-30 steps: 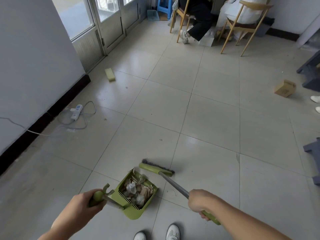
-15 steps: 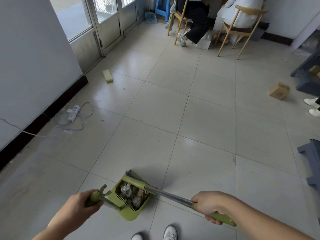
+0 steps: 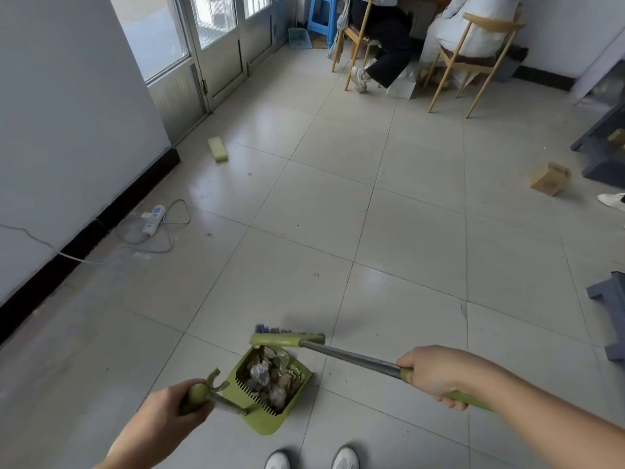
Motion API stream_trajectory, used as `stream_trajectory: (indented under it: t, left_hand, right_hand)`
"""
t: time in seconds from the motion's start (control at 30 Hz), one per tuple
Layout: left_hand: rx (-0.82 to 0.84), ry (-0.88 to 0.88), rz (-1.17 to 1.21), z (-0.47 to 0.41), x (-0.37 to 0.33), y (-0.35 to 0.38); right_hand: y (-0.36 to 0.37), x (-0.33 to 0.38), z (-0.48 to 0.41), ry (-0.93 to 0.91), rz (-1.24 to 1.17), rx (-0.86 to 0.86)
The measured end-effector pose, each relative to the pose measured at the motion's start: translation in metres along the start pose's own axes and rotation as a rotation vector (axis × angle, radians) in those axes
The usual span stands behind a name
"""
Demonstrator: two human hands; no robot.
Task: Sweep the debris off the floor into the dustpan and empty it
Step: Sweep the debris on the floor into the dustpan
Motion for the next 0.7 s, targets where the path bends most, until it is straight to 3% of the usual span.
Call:
stream_trajectory:
  t: [0.2,0.43,0.7]
  left_hand:
    - [-0.006,-0.026,0.037,0.009,0.014,0.005]
    - [-0.014,-0.016,0.022,0.013,0.013,0.014]
    - [-0.03,-0.027,0.026,0.013,0.01,0.014]
  right_hand:
    - [0.001,0.04,-0.029,-0.019,0.157,-0.084]
    - [-0.008,0.096,-0.055,-0.139,0.57,-0.218]
    - [-0.011,0.099,-0.079,-0.102,0.739,-0.251]
Point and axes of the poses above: each hand's wrist, its own z-axis away from the middle knuckle, its own y-axis out of the palm, x = y × z, the point moved 7 cm from there along -z, towards the middle knuckle, and after that the axes turned 11 degrees about -y, right-handed, at the moved point
